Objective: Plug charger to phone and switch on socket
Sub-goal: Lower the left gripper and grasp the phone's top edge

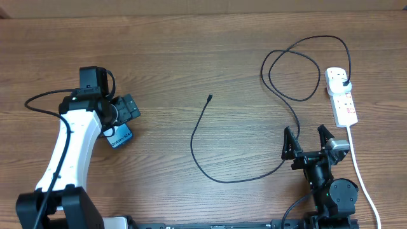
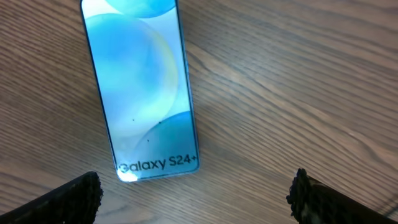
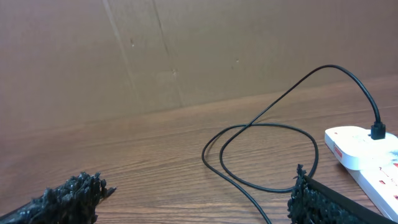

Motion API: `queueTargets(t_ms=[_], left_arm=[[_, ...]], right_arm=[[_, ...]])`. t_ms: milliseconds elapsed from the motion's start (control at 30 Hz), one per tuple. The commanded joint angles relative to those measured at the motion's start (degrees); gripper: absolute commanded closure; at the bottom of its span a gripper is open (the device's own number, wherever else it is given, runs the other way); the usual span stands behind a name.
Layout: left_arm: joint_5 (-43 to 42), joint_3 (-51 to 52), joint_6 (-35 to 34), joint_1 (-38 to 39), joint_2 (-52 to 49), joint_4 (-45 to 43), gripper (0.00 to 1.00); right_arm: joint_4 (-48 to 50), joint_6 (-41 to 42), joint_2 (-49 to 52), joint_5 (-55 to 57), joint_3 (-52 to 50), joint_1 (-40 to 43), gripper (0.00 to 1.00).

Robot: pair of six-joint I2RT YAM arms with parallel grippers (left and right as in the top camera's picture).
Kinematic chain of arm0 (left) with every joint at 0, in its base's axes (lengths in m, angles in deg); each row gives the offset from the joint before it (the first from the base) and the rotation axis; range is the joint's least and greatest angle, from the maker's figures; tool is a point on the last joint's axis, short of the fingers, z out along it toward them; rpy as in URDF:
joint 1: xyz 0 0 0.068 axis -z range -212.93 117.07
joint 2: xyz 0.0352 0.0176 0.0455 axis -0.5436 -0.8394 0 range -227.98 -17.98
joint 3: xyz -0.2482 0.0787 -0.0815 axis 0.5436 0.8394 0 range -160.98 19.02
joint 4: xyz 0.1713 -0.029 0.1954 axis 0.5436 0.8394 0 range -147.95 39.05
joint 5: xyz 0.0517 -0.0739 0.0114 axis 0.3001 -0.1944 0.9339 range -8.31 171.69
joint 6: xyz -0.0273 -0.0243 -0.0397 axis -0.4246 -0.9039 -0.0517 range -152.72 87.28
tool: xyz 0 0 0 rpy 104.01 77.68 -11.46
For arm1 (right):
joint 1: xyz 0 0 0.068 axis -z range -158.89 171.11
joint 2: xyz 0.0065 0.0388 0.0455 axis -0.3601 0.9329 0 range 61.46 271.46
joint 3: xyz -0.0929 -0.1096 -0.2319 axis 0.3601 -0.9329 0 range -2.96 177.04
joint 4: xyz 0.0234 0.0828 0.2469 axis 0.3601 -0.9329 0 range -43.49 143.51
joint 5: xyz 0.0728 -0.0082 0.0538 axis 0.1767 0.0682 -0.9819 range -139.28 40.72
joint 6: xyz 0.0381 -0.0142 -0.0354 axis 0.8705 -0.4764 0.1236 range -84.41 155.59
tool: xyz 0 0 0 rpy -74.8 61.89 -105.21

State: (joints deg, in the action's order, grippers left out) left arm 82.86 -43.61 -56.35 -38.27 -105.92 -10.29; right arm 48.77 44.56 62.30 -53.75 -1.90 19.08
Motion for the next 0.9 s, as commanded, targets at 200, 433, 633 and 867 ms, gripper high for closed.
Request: queueTargets(t_ms=[200, 433, 633, 867], left_arm=[[1.99, -1.29, -0.81, -2.97, -7.5, -6.36, 0.0], [2.03, -1.29, -0.79, -4.63, -11.39, -8.98, 0.0], [2.03, -1.29, -0.83, -5.25, -14.08, -10.54, 0.0], [3.39, -1.29, -0.83, -5.86, -15.23, -11.04, 0.0]], right_arm=[[0.28, -0.28, -0.61, 0.37, -0.61, -0.22, 0.0], [0.28, -0.28, -0.61, 0.37, -0.61, -0.22, 0.0], [0.28, -0.28, -0.61, 0.35, -0.61, -0.22, 0.0], [0.28, -0.28, -0.61, 0.37, -0.61, -0.22, 0.0]])
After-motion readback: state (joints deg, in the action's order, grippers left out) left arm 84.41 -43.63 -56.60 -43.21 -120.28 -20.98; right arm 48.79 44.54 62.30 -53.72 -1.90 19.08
